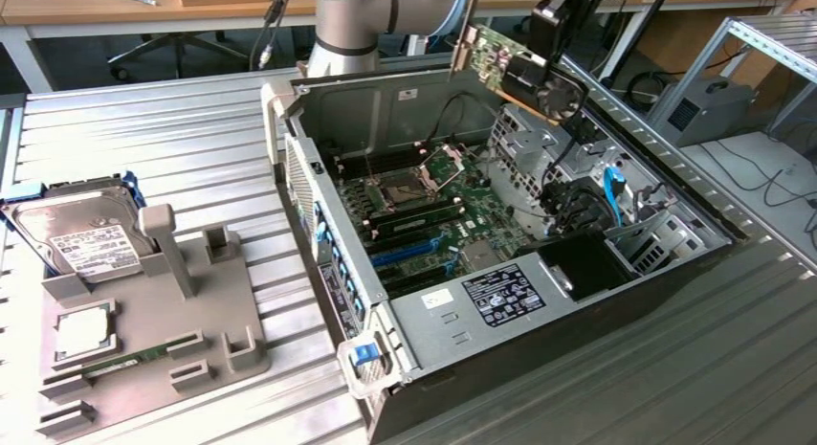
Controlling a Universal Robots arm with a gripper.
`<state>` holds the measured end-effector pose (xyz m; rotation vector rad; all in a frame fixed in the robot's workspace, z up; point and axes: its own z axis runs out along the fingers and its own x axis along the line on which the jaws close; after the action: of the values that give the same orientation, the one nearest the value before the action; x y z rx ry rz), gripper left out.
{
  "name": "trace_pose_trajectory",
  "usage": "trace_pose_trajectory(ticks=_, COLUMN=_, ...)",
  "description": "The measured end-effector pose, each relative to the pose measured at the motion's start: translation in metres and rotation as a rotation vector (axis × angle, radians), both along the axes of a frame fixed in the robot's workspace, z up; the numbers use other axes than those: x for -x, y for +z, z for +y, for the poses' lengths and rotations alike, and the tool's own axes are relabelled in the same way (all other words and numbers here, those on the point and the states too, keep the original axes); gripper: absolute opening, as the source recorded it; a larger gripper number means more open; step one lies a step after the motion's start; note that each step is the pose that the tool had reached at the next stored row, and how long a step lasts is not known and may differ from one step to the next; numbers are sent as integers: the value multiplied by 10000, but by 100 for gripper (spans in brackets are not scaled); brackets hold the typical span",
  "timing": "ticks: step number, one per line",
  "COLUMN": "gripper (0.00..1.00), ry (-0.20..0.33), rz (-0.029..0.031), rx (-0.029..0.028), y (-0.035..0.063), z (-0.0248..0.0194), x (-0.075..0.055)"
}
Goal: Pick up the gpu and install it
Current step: 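Insert the gpu into the slot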
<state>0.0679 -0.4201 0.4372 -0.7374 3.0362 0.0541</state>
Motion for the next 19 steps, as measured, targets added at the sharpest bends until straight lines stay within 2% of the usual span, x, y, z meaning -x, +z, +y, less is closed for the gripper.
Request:
trace_pose_trajectory(ticks=7, gripper=27, ry=834, rz=0, rx=0, y=0, z=5, x=0)
trace_pose_trajectory(ticks=19, gripper=27, ry=2766, rz=0, rx=7, y=0, z=15, x=0)
